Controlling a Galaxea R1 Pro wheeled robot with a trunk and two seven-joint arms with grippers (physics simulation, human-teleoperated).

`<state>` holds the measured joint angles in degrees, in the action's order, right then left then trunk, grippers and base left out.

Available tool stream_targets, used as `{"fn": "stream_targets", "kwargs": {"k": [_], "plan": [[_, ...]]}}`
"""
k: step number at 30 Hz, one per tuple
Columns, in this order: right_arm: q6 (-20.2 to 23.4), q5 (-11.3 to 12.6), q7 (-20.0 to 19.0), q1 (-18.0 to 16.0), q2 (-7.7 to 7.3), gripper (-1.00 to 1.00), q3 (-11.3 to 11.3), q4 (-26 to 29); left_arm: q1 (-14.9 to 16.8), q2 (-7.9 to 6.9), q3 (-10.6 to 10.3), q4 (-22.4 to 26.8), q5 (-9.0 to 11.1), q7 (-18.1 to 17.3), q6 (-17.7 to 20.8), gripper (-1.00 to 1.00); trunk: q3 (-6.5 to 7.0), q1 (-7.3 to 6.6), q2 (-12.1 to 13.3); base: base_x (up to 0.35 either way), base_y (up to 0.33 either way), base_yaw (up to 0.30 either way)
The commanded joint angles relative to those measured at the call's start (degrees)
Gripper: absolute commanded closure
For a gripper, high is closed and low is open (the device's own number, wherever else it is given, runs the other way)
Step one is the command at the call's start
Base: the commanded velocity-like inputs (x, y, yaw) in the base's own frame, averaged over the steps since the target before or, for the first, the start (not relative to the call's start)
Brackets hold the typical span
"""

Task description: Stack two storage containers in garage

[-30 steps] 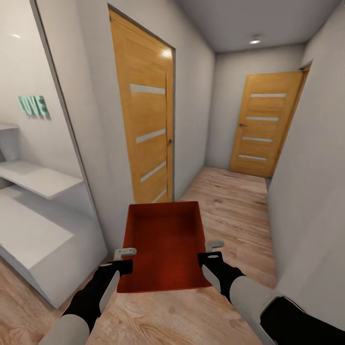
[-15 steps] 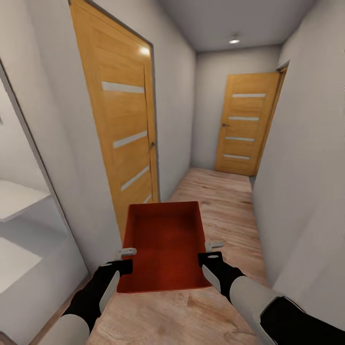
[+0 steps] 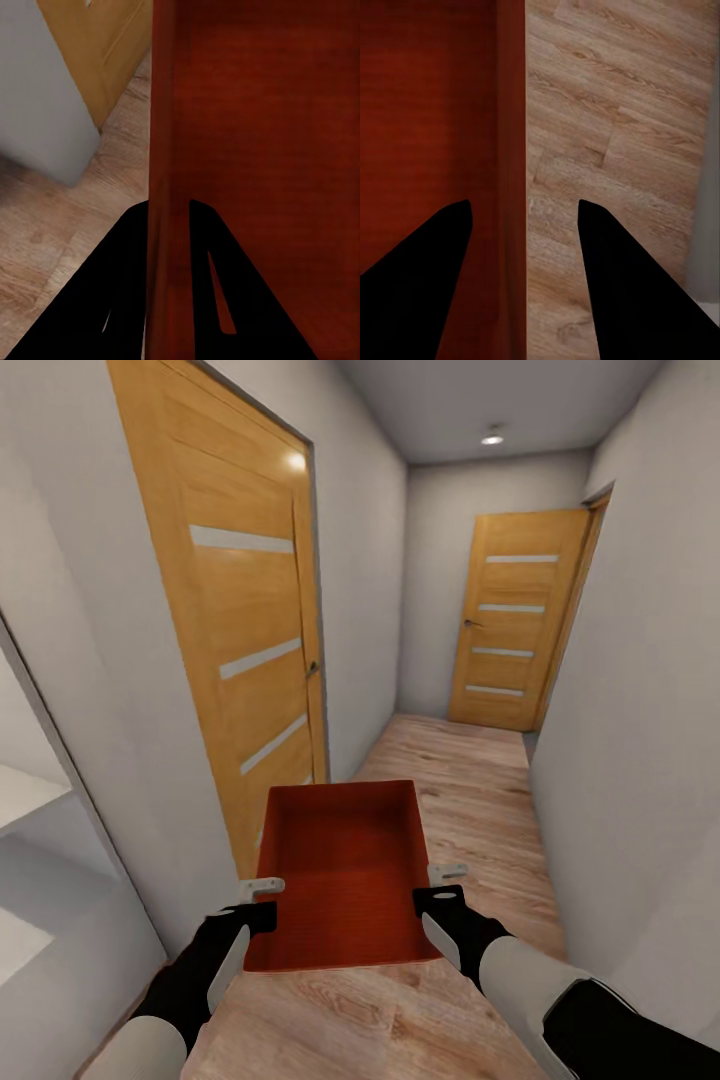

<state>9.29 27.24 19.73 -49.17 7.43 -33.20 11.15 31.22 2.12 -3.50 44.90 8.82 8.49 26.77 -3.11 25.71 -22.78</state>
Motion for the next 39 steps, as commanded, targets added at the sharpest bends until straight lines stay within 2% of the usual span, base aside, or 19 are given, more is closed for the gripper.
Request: {"fn": "stream_targets", "kwargs": {"k": [1, 21, 39], "plan": [[0.3, 2.3, -0.7, 0.0, -0.05, 1.00, -1.7, 0.0, 0.1, -0.19, 0.0, 0.2, -2.0, 1.0, -0.7, 1.00, -0.14, 0.07, -0.1, 0.322, 0.000, 0.000], [0.3, 2.3, -0.7, 0.0, -0.05, 1.00, -1.7, 0.0, 0.1, -0.19, 0.0, 0.2, -2.0, 1.0, -0.7, 1.00, -0.14, 0.07, -0.1, 0.322, 0.000, -0.005], [0.3, 2.3, -0.7, 0.0, -0.05, 1.00, -1.7, 0.0, 0.1, -0.19, 0.0, 0.2, -2.1, 1.0, -0.7, 1.00, -0.14, 0.07, -0.1, 0.322, 0.000, -0.270]]}}
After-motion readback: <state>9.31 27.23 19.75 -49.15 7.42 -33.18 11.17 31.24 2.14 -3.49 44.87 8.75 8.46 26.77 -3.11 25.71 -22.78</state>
